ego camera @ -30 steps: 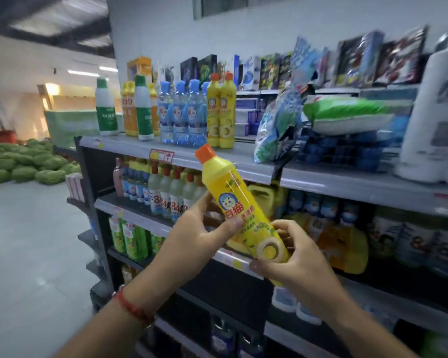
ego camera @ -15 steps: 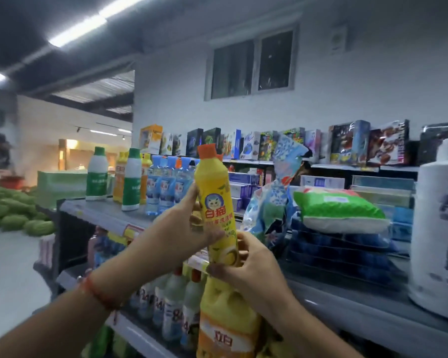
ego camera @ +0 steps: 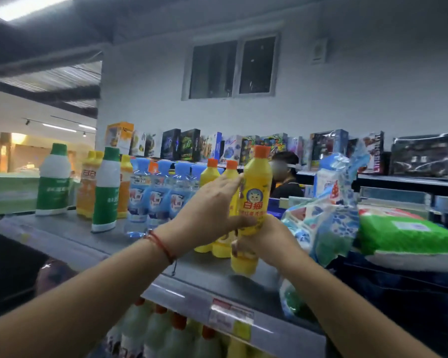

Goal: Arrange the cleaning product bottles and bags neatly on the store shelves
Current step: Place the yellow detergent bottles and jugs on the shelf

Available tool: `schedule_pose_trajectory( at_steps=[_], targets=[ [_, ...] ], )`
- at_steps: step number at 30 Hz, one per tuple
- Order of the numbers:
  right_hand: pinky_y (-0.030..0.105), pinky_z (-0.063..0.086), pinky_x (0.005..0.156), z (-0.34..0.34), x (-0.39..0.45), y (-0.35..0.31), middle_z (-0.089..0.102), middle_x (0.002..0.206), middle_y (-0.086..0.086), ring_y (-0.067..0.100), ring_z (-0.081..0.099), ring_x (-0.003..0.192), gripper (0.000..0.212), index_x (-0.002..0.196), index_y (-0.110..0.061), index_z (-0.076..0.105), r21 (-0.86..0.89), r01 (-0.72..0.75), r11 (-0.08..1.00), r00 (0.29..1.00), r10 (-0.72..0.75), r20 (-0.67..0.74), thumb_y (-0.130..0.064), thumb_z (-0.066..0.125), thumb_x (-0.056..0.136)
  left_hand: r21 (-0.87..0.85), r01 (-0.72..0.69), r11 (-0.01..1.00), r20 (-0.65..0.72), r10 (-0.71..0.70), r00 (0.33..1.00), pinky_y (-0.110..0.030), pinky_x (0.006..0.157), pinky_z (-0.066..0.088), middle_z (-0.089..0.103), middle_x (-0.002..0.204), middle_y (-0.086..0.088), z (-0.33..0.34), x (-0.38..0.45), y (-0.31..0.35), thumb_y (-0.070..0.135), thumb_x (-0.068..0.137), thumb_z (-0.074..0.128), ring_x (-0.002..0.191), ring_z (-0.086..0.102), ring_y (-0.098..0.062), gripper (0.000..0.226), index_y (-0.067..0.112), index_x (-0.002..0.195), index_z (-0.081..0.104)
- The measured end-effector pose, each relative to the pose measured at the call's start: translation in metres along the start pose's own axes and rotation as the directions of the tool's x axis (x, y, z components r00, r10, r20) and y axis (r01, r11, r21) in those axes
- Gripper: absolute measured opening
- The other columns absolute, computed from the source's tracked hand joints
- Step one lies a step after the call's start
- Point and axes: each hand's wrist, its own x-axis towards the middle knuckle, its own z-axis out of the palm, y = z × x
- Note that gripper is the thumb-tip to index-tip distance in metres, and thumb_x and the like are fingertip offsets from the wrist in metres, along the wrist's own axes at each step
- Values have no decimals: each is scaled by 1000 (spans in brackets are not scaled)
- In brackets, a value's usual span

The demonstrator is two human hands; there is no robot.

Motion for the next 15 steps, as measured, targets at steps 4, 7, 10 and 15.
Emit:
schedule_pose_trajectory(
  at_steps=[4,7,10,15],
  targets=[
    [38,60,81,17,29,6,71,100,1,23,68,94,60,113,-23,64,-16,-193,981,980,192,-43,-29,88,57,224,-77,972,35,71,997,-51,126,-5,0,170,-10,24,17,-25,79,80,52,155,-12,-29,108,13,160,20],
    [42,58,87,27,44,8,68,106,3,26,66,100,62,118,-20,59,-12,-288,957,955,287,-71,-25,89,63,278,-134,951,16,135,991,-55,123,-13,-10,169,-13,37,27,-38,83,81,41,151,-26,-33,106,13,159,24],
    [43,56,91,33,51,6,64,112,4,28,64,106,62,121,-17,53,28,-348,937,928,349,-127,-23,88,70,303,-169,938,-35,188,982,-58,123,-11,-6,168,-15,49,35,-49,79,85,45,151,-24,-37,99,11,156,32],
    [31,50,73,47,52,5,57,99,-3,18,59,86,50,121,-20,46,16,-358,934,909,352,-225,-23,79,83,282,-173,944,-70,200,977,-61,121,11,24,163,-24,69,41,-67,77,83,49,152,8,-44,93,7,144,51]
  ],
)
